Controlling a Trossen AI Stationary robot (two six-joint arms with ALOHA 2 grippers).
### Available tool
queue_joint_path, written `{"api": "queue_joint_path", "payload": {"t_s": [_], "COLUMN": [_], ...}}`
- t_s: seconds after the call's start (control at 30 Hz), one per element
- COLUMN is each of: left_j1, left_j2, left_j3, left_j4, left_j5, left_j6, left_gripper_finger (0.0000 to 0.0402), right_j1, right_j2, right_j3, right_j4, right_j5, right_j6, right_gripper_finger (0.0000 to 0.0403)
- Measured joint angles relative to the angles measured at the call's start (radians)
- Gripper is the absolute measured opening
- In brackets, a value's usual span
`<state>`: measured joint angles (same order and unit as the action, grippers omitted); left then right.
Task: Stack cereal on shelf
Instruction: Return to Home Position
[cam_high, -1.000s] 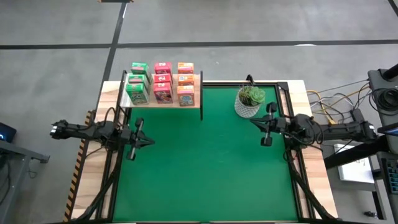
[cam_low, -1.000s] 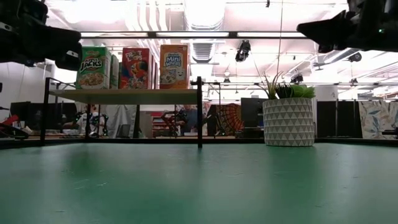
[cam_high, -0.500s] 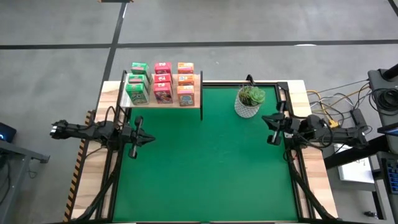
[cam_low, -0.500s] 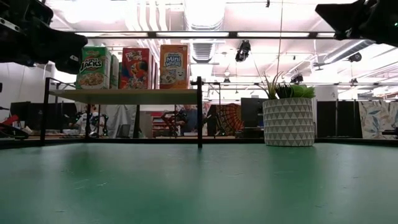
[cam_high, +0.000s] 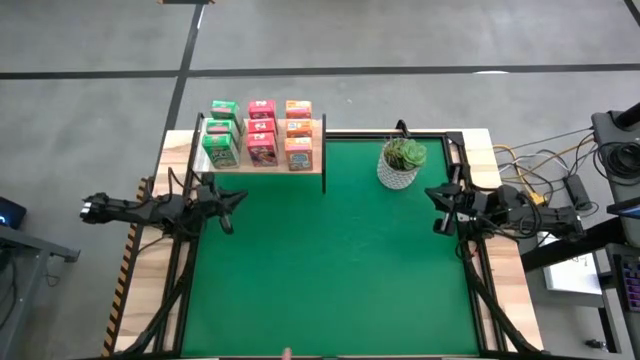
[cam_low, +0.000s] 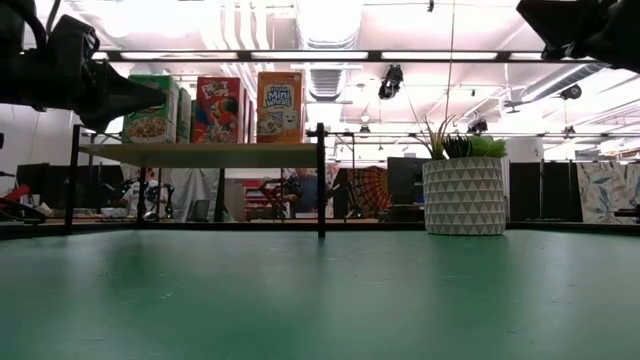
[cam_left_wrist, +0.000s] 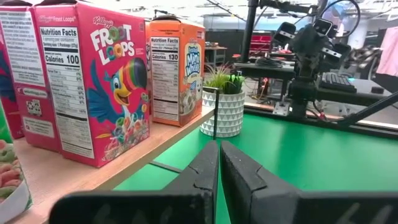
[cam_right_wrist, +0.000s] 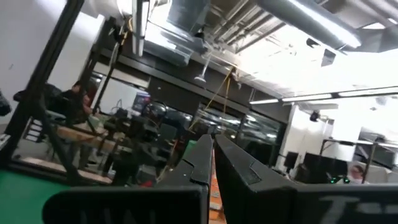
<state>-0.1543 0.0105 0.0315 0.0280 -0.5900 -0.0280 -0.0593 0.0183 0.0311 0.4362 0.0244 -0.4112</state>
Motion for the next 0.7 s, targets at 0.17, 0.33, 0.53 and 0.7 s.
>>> {"api": "queue_joint_path", "payload": {"t_s": [0.17,0.33,0.53,0.7], "left_j1": [0.0,0.0,0.0,0.0], "left_j2": [0.0,0.0,0.002,0.006], "left_j3": [0.0,0.0,0.0,0.0], "left_j4": [0.0,0.0,0.002,0.002], "left_j5": [-0.001,-0.002,-0.003,-0.003], "left_j6": [0.0,0.0,0.0,0.0], "left_gripper_finger": [0.0,0.0,0.0,0.0], "right_j1": [0.0,0.0,0.0,0.0], "right_j2": [-0.017,-0.018,-0.018,-0.018], "right_j3": [0.0,0.015,0.051,0.057], "right_j4": [-0.01,-0.017,-0.016,-0.01], "right_j5": [-0.006,-0.114,-0.273,-0.286], "right_j6": [0.02,0.076,0.147,0.123], "right_gripper_finger": [0.0009,0.0009,0.0009,0.0009]}}
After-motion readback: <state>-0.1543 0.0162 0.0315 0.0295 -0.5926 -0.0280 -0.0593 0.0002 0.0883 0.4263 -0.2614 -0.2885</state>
